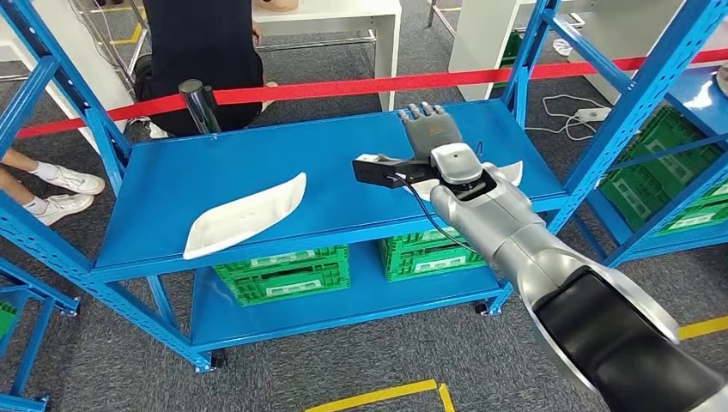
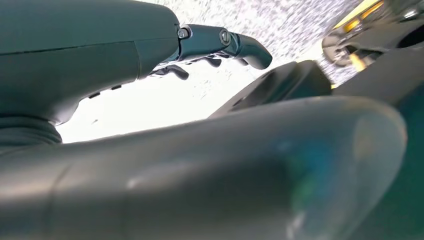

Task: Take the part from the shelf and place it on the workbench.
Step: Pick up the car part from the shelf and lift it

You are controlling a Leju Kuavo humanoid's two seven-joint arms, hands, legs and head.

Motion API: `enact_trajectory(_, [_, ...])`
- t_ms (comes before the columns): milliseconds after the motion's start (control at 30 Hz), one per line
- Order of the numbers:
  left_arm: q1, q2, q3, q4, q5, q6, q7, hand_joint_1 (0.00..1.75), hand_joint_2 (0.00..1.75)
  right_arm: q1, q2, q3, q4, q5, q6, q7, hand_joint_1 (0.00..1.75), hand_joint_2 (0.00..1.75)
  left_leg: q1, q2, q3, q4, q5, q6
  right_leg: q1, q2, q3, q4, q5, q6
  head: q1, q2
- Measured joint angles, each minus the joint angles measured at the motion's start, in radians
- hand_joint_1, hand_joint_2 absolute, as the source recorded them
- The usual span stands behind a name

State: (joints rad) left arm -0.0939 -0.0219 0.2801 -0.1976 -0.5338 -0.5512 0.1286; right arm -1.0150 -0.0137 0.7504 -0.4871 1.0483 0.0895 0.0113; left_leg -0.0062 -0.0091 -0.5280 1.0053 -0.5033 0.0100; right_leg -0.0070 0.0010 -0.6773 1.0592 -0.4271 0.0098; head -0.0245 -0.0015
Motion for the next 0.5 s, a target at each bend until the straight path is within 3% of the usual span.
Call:
enact_trajectory(33, [-0.002, 0.0, 0.0, 0.0, -0.001, 0.0, 0.0, 0.0, 0.0, 0.002, -0.003, 0.001, 0.003, -0.004, -0.002, 0.002, 0.0, 0.0, -0.001, 0.0, 0.004, 0.0, -0.007, -0.006, 0.003, -0.001, 0.009, -0.026, 0.01, -0.005, 0.0, 0.0])
enact_trajectory(167, [-0.005, 0.002, 0.001, -0.001, -0.004, 0.0, 0.006, 0.0, 0.0, 0.009, -0.02, 0.004, 0.009, -0.016, -0.007, 0.009, 0.0, 0.0, -0.001, -0.001, 0.006, 0.033, -0.019, -0.028, 0.0, 0.004, 0.038, -0.034, -0.002, -0.035, -0.001, 0.0])
enact_trajectory(233, [-0.007, 0.004, 0.001, -0.001, -0.008, 0.0, 0.008, 0.0, 0.0, 0.011, -0.027, 0.004, 0.011, -0.026, -0.013, 0.008, 0.0, 0.0, 0.002, 0.002, -0.045, 0.123, -0.034, -0.037, -0.003, 0.005, 0.059, -0.036, -0.014, -0.045, -0.005, 0.0])
enact_trajectory(300, [-0.01, 0.004, 0.001, -0.001, -0.01, 0.0, 0.009, 0.0, 0.0, 0.023, -0.035, 0.004, 0.016, -0.036, -0.02, 0.008, 0.0, 0.0, 0.005, 0.003, -0.132, 0.243, -0.075, -0.046, -0.003, 0.006, 0.075, -0.037, -0.03, -0.048, -0.007, 0.0])
enact_trajectory(367, [-0.012, 0.004, 0.001, -0.001, -0.012, 0.0, 0.009, 0.0, 0.0, 0.043, -0.044, 0.005, 0.02, -0.042, -0.024, 0.01, 0.0, 0.0, 0.006, 0.004, -0.188, 0.283, -0.094, -0.048, -0.003, 0.006, 0.098, -0.036, -0.05, -0.046, -0.007, 0.0])
enact_trajectory(400, [-0.011, 0.004, 0.001, -0.001, -0.013, 0.0, 0.009, 0.0, 0.0, 0.05, -0.047, 0.005, 0.022, -0.044, -0.025, 0.01, 0.0, 0.0, 0.007, 0.004, -0.191, 0.254, -0.074, -0.047, -0.003, 0.007, 0.111, -0.036, -0.06, -0.045, -0.007, 0.0])
enact_trajectory(500, [-0.01, 0.005, 0.001, 0.0, -0.016, 0.0, 0.012, 0.0, 0.0, 0.059, -0.052, 0.005, 0.025, -0.047, -0.029, 0.01, 0.0, 0.0, 0.005, 0.006, -0.154, 0.07, 0.068, -0.035, -0.002, 0.009, 0.144, -0.037, -0.091, -0.036, -0.007, 0.0])
